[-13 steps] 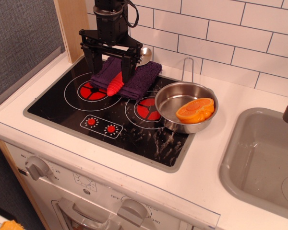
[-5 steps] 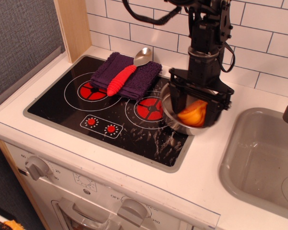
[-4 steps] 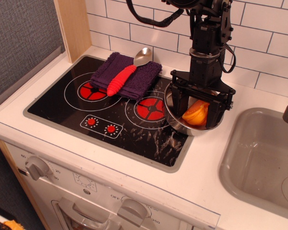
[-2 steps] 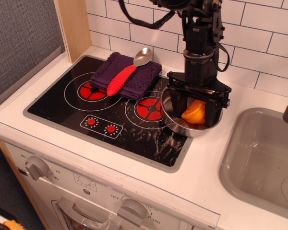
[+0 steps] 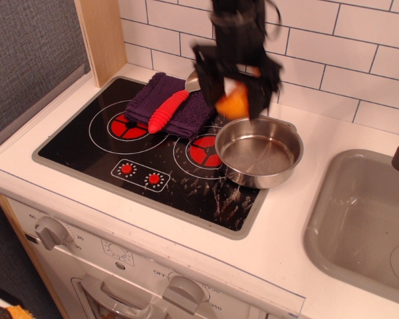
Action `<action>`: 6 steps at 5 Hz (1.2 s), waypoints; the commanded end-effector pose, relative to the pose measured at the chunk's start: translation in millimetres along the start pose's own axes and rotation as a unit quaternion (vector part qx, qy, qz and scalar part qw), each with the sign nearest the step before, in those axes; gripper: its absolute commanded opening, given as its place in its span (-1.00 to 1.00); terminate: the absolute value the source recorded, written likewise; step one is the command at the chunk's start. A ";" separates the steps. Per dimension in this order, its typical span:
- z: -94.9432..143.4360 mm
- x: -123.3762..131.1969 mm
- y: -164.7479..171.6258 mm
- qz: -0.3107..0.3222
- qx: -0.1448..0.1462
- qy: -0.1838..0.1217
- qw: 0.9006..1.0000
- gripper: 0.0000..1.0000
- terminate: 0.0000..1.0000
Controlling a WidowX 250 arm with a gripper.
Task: Move bell pepper towards left side of stove.
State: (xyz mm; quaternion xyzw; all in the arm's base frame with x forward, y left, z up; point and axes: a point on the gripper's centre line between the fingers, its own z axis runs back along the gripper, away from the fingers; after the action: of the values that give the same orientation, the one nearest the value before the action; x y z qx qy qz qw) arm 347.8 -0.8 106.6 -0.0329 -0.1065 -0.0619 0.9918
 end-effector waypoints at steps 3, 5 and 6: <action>-15.1 -76.2 164.9 0.071 0.067 0.082 0.992 -1.00 -1.00; -35.6 -102.7 201.5 0.081 0.064 0.112 0.988 -1.00 -1.00; -38.2 -103.3 198.0 0.083 0.049 0.113 0.989 1.00 -1.00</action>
State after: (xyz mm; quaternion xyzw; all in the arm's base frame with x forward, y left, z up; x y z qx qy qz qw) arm 286.8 200.8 20.7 0.0023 0.0215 0.0219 0.9995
